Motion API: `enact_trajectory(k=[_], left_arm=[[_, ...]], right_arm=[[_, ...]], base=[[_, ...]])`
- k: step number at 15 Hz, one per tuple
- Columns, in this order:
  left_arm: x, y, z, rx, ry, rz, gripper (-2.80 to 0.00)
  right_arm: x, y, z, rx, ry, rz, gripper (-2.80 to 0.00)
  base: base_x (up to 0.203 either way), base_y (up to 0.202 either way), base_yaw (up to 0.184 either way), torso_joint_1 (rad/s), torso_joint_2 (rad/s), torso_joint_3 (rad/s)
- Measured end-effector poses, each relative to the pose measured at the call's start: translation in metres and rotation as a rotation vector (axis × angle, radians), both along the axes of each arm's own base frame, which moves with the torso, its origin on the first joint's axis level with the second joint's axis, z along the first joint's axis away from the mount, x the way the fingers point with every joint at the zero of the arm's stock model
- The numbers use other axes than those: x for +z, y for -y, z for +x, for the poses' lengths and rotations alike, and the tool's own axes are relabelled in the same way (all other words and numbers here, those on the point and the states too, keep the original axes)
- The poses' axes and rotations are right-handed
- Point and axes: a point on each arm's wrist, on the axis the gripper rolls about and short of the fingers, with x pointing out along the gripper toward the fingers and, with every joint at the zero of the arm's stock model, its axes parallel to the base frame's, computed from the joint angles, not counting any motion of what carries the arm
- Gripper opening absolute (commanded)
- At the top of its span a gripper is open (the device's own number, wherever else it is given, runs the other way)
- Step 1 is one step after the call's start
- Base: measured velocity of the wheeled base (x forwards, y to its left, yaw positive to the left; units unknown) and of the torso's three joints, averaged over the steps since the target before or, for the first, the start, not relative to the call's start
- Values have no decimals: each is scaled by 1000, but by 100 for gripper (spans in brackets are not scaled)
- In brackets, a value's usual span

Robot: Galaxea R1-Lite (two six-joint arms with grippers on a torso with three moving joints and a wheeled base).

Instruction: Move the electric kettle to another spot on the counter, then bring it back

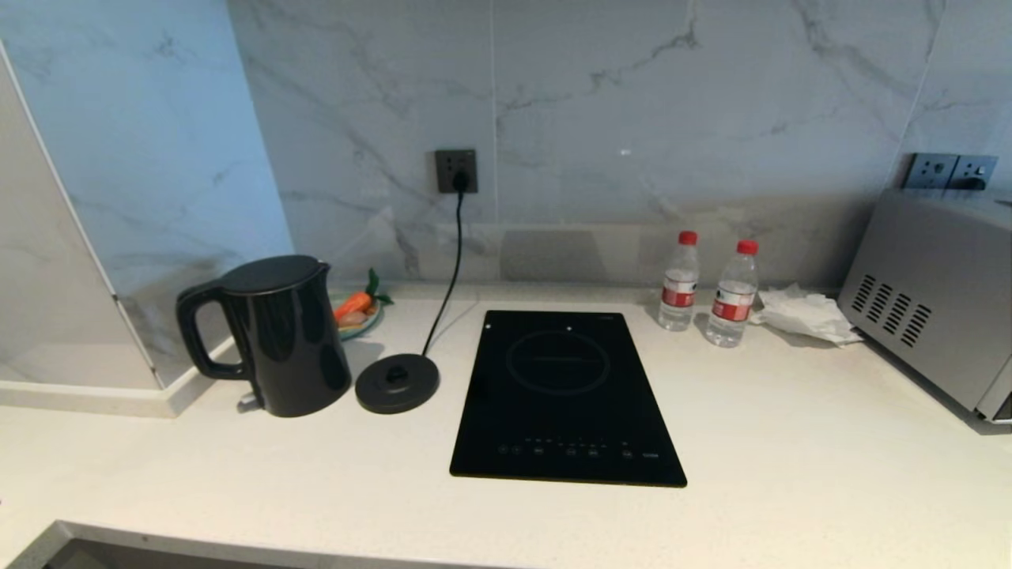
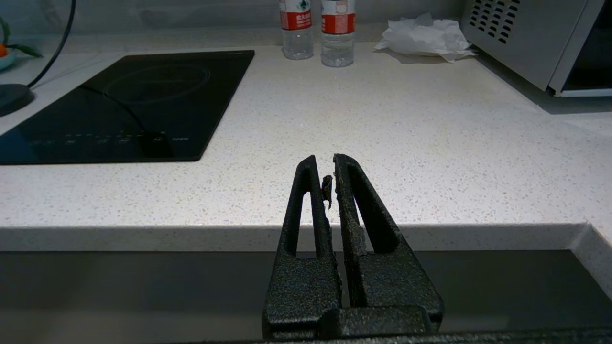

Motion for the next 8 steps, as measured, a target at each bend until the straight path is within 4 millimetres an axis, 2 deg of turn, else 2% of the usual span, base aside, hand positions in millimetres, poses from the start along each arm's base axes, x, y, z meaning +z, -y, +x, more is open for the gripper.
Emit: enact_trajectory(k=[3, 8], left_arm=[[0, 0, 0, -1, 0, 1, -280], [0, 0, 0, -3, -1, 3, -280]], right_arm=[[0, 0, 0, 1, 0, 0, -280], [0, 0, 0, 2, 1, 1, -280]], base=[[0, 0, 0, -155, 440, 280], [0, 0, 0, -171, 541, 362]])
